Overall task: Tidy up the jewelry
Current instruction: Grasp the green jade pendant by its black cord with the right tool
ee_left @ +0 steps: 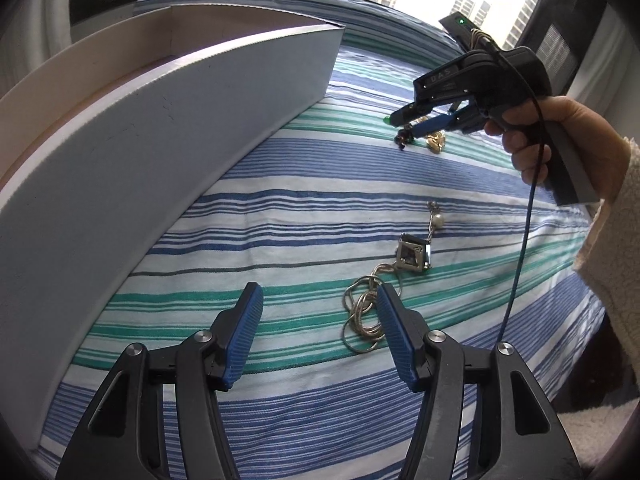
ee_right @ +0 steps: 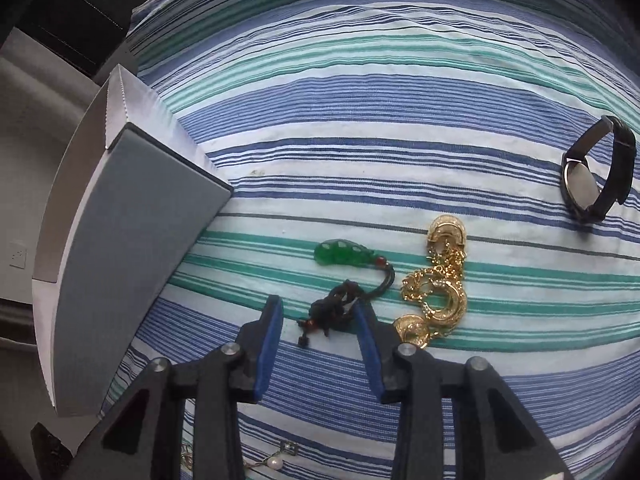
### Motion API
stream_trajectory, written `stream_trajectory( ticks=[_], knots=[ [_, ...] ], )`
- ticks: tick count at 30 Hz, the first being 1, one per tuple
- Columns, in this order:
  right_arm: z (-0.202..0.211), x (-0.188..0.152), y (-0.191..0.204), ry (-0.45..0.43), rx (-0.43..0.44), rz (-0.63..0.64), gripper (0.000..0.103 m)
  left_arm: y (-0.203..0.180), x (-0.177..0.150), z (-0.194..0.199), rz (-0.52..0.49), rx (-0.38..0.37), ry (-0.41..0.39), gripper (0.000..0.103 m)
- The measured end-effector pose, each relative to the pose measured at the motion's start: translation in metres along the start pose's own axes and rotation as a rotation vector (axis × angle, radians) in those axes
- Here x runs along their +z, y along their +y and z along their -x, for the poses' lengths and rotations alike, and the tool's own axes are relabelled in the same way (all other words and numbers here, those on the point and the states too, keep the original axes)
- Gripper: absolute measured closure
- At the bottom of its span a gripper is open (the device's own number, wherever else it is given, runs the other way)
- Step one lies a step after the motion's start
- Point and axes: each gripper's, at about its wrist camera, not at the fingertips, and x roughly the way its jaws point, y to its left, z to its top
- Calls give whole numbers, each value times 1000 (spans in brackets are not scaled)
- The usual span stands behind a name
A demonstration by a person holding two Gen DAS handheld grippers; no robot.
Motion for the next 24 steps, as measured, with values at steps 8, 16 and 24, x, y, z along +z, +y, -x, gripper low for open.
stream_trajectory(
  ticks=[8, 16, 24],
  knots=[
    [17, -14, 15, -87, -74, 104, 97, 8, 1, 4, 16, 14, -3, 41],
    [87, -70, 3, -133, 57, 157, 101, 7, -5, 4, -26, 17, 22, 38],
    [81, -89, -25, -96, 65, 112, 76, -3, -5, -3, -29, 19, 47, 38]
  ],
)
